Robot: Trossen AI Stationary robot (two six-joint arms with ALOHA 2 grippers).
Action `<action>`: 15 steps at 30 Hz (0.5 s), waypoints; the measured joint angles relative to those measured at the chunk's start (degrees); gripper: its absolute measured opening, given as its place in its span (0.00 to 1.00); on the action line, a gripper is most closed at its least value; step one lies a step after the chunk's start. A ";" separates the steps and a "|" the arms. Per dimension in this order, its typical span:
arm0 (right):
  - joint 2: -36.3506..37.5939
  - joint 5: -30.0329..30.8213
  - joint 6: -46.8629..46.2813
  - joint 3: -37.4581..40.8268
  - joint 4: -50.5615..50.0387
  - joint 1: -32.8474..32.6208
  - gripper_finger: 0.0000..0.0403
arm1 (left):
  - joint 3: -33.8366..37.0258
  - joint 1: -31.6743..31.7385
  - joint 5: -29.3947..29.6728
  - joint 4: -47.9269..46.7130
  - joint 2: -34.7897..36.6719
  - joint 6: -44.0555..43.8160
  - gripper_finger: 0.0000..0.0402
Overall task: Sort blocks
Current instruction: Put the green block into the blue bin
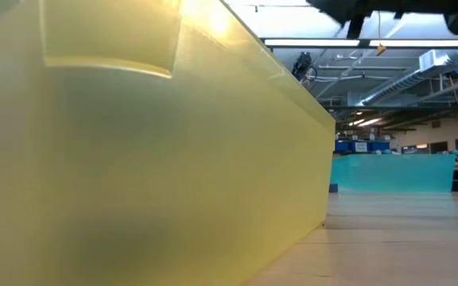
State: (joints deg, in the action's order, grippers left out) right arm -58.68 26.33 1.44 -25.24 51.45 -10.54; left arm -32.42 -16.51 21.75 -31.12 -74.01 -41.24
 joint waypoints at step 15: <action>8.15 7.42 13.21 -0.04 -0.03 -13.84 0.55 | -21.97 13.75 6.26 14.24 -5.34 18.55 0.26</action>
State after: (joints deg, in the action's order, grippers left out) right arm -50.53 33.74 14.65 -25.28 51.42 -24.39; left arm -54.39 -2.76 28.01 -16.88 -79.35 -22.69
